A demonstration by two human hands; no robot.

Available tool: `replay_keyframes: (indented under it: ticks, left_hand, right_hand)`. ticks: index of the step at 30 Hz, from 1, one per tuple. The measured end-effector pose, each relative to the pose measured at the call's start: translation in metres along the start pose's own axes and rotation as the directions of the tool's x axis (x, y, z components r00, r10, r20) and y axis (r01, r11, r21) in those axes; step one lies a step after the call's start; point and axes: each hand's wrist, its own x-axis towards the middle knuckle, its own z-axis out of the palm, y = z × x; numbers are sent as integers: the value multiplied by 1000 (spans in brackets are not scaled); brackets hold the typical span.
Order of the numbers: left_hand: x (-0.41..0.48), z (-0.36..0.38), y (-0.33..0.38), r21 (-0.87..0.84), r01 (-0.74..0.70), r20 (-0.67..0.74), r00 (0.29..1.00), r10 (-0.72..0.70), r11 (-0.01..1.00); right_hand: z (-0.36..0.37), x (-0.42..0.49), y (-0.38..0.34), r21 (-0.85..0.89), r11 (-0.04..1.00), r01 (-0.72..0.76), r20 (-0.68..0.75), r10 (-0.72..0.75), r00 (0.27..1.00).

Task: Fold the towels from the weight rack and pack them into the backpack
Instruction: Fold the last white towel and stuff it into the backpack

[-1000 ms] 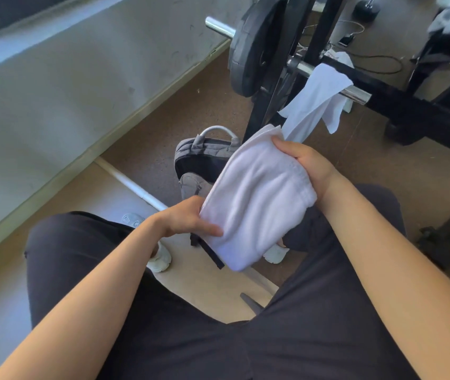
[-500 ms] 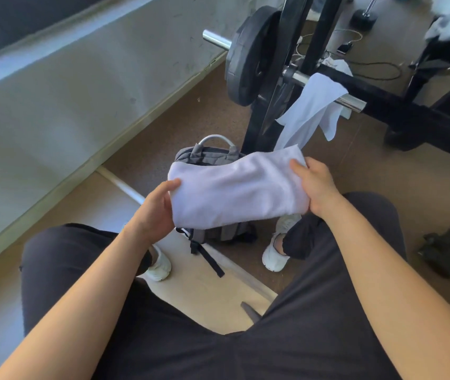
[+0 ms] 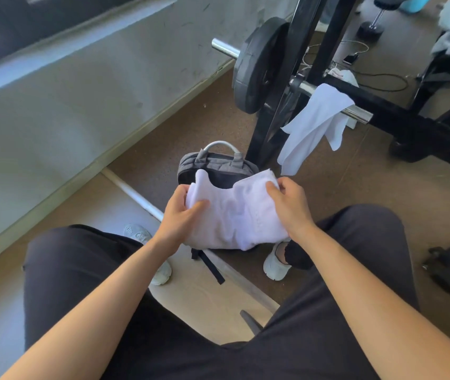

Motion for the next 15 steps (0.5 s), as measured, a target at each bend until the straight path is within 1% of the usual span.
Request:
replay_keyframes:
  ticks: [4, 6, 8, 11, 13, 15]
  left_hand:
    - [-8, 13, 1, -9, -73, 65, 995, 73, 997]
    - [-12, 18, 3, -14, -128, 146, 981, 128, 992]
    - [-14, 21, 4, -4, -164, 256, 954, 159, 987]
    - [-17, 20, 8, -36, -140, 360, 922, 143, 990]
    - [-16, 16, 9, -93, -102, 394, 910, 131, 990]
    - [-16, 13, 10, -132, -80, 393, 911, 126, 988]
  right_hand:
    - [20, -8, -4, 18, 999, 32, 53, -33, 998]
    - [28, -14, -5, 57, 998, 38, 103, -44, 994]
    - [35, -18, -7, 118, 992, 47, 189, -69, 979]
    - [38, -22, -8, 110, 992, 63, 292, -92, 952]
    - [36, -23, -7, 100, 992, 72, 313, -100, 945]
    - [33, -21, -5, 128, 989, 70, 306, -107, 946]
